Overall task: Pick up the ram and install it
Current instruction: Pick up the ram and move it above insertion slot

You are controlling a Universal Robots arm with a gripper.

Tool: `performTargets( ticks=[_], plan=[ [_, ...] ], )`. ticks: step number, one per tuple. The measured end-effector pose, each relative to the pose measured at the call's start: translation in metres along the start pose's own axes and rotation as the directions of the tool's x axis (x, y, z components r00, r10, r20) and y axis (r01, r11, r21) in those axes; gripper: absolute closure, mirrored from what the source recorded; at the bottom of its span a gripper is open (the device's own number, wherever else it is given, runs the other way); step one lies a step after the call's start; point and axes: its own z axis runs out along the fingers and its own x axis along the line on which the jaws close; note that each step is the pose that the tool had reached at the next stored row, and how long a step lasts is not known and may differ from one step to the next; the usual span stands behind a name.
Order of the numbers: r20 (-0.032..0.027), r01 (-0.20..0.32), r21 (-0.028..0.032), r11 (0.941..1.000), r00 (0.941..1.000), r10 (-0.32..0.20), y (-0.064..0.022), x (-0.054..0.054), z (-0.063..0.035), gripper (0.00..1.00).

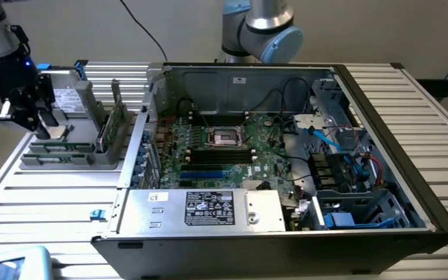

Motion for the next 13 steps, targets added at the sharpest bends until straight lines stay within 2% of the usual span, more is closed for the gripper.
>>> performTargets(
  ticks=[6,13],
  plan=[
    [0.0000,-0.001,0.0000,1.0000,1.0000,0.001,-0.0030,0.001,0.0108,0.57],
    [0.0001,-0.001,0.0002,1.0000,1.0000,0.001,-0.0037,0.010,0.0236,0.57]
  ],
)
